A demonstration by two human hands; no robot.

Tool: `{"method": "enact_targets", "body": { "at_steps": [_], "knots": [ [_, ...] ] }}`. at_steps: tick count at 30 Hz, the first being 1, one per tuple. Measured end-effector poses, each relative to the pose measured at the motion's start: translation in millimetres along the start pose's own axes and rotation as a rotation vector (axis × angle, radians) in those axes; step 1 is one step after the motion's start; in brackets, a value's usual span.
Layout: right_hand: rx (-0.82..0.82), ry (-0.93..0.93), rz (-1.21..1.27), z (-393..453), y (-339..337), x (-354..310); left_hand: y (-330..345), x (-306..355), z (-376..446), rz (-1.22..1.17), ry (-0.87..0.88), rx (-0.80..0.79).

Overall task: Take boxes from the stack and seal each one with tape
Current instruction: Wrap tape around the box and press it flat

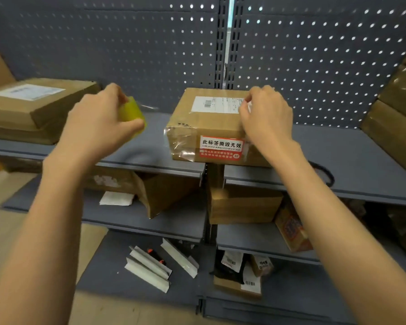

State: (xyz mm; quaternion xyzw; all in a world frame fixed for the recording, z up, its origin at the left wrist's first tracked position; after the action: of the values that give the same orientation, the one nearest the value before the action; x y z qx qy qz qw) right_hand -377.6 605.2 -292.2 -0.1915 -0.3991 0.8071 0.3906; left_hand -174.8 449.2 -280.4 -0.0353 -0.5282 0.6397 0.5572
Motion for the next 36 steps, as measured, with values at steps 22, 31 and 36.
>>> {"method": "enact_targets", "body": {
  "at_steps": [22,31,36],
  "knots": [
    [-0.001,0.088,-0.150,7,10,-115,61,-123,78,0.212,0.245,-0.225],
    [0.030,0.136,-0.118,-4,-1,-99,66,-120,73,0.229,0.270,-0.189],
    [-0.036,0.143,0.146,-16,-4,-92,60,-66,60,-0.173,0.359,-0.220]
  ]
}}
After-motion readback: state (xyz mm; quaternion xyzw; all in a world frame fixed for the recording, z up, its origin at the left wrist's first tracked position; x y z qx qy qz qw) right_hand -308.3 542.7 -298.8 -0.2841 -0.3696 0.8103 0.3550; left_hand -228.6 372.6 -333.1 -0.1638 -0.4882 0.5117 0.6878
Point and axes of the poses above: each hand's wrist, its own z-axis towards the middle knuckle, its own y-axis out of the palm, x = y × z, the point moved 4 cm from there along z, towards the middle knuckle, and after that the axes turned 15 degrees about -z, right-handed, at the moved point
